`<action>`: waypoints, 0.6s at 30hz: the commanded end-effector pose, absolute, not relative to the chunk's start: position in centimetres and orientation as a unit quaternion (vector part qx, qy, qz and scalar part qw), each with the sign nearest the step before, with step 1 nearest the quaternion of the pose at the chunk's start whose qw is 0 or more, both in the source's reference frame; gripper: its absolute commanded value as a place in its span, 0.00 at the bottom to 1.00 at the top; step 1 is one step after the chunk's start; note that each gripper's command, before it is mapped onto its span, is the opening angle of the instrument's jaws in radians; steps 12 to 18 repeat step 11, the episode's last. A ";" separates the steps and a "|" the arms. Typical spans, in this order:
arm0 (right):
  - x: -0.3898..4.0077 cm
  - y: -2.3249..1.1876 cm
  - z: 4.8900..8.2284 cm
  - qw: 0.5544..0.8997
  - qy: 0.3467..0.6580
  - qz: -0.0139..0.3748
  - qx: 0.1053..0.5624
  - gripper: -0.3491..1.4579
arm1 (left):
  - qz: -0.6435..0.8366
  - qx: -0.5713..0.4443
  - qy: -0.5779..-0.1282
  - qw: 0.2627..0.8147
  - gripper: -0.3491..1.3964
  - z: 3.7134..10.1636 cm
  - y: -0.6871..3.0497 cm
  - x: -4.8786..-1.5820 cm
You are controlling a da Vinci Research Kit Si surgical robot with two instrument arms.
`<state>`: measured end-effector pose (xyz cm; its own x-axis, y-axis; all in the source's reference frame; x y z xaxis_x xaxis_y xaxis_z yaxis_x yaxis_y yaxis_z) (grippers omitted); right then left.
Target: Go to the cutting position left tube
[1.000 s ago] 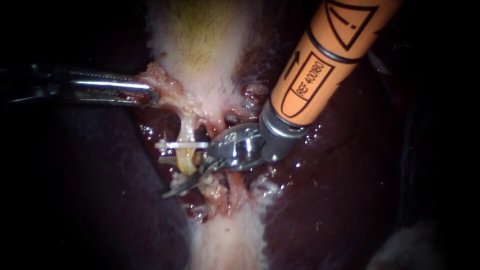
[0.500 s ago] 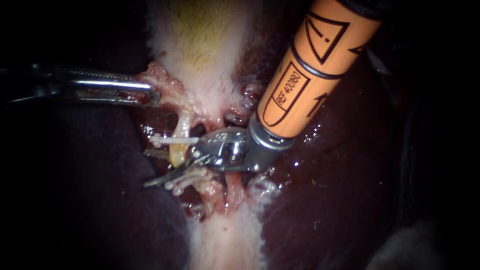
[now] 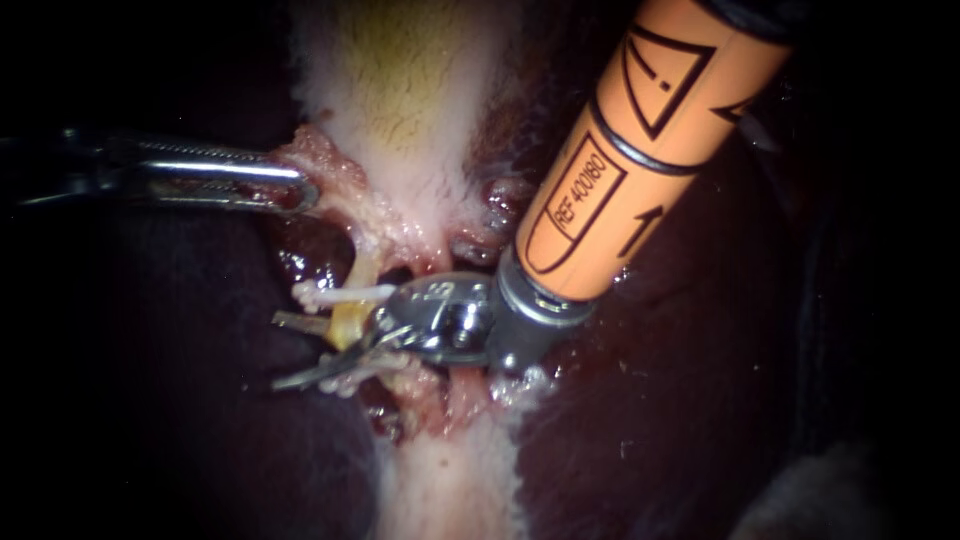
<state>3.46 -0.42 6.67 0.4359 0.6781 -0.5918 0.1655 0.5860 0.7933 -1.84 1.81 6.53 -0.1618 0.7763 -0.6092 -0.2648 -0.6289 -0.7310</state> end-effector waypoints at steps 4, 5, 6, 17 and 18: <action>3.45 -0.40 6.69 0.736 0.501 0.174 0.420 0.90 | 0.724 -0.539 -0.238 0.359 0.00 6.53 1.81 -1.85; 3.45 -0.40 6.69 0.736 0.501 0.174 0.420 0.91 | 0.724 -0.539 -0.238 0.359 0.00 6.53 1.81 -1.85; 3.45 -0.40 6.69 0.736 0.501 0.174 0.420 0.91 | 0.724 -0.539 -0.238 0.359 0.00 6.53 1.81 -1.85; 3.45 -0.40 6.69 0.736 0.501 0.174 0.420 0.91 | 0.724 -0.539 -0.238 0.359 0.00 6.53 1.82 -1.85; 3.45 -0.40 6.69 0.736 0.501 0.174 0.420 0.91 | 0.724 -0.539 -0.238 0.359 0.00 6.53 1.82 -1.85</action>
